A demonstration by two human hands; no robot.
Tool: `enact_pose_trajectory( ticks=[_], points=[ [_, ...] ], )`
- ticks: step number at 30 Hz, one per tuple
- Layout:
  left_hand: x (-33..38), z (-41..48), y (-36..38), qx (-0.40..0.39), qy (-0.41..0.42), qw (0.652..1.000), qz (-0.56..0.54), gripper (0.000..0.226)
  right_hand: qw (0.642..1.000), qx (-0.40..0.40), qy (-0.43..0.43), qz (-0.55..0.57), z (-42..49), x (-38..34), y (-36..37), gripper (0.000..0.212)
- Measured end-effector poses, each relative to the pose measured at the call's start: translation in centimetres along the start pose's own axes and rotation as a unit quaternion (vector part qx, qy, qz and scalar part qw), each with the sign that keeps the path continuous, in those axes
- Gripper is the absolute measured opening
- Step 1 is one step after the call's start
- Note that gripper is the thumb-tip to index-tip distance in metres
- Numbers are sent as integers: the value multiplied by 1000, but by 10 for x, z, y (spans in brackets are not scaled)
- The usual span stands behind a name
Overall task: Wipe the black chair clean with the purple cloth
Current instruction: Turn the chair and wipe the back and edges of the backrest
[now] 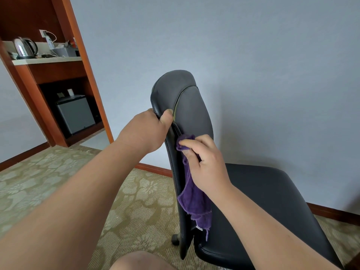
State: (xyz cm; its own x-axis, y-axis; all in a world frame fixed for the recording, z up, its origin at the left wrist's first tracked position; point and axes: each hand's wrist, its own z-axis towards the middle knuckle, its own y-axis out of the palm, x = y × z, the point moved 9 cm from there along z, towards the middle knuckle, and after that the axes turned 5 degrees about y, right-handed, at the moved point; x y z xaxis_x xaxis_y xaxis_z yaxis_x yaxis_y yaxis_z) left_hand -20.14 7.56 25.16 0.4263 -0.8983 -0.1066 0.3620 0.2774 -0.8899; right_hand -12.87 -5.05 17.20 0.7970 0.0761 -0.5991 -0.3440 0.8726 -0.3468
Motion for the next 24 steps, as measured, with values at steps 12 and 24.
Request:
enact_pose_trajectory(
  ticks=[12,24],
  points=[
    [-17,-2,4,47,-67,989,-122,32,999,20,-44,7,15,-14,3,22],
    [-26,-1,9,59,-145,968,-195,46,1000,-20,-5,-15,15,-8,-1,21]
  ],
)
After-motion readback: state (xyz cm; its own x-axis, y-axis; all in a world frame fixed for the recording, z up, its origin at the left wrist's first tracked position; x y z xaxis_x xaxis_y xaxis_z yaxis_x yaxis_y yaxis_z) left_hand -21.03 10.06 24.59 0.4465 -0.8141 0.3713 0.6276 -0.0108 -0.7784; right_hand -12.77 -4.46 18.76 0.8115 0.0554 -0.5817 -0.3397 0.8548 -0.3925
